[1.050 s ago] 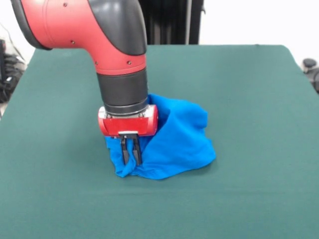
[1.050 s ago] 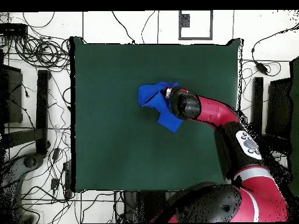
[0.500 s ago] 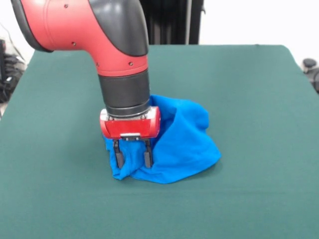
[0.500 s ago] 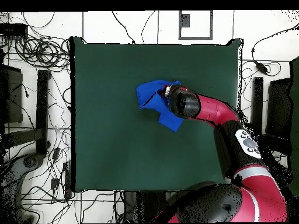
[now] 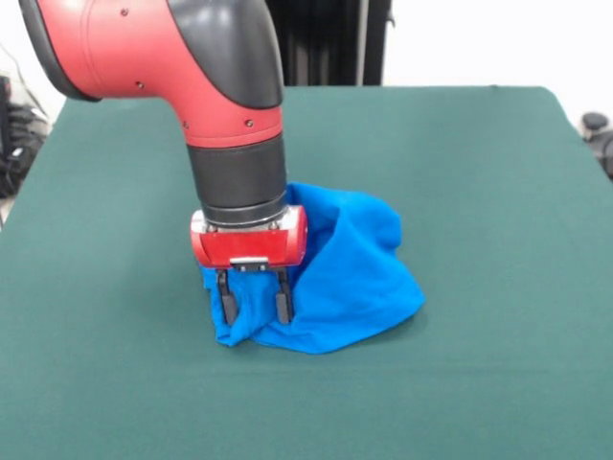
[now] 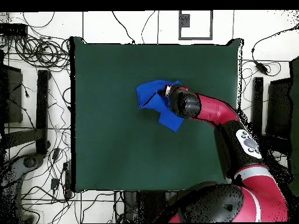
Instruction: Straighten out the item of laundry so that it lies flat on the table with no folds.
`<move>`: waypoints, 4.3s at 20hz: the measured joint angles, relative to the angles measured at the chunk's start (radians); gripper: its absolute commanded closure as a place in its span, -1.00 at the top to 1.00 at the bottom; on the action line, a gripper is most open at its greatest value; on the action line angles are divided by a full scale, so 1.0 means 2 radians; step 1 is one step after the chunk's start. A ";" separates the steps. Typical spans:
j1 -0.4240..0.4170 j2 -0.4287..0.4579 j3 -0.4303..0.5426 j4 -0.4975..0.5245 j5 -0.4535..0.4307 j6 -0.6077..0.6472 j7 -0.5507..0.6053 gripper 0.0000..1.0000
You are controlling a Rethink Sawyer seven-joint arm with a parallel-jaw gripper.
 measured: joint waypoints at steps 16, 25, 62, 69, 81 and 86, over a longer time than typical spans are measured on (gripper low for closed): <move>0.004 -0.025 0.000 0.003 0.000 0.000 0.000 1.00; 0.014 -0.081 -0.001 0.008 -0.001 0.000 0.000 1.00; 0.012 -0.097 -0.001 0.008 -0.008 0.000 0.000 1.00; 0.011 -0.097 -0.001 0.008 -0.009 0.000 0.000 1.00; 0.010 -0.098 -0.001 0.008 -0.010 0.000 0.000 1.00; 0.010 -0.100 -0.001 0.011 -0.011 0.000 0.000 1.00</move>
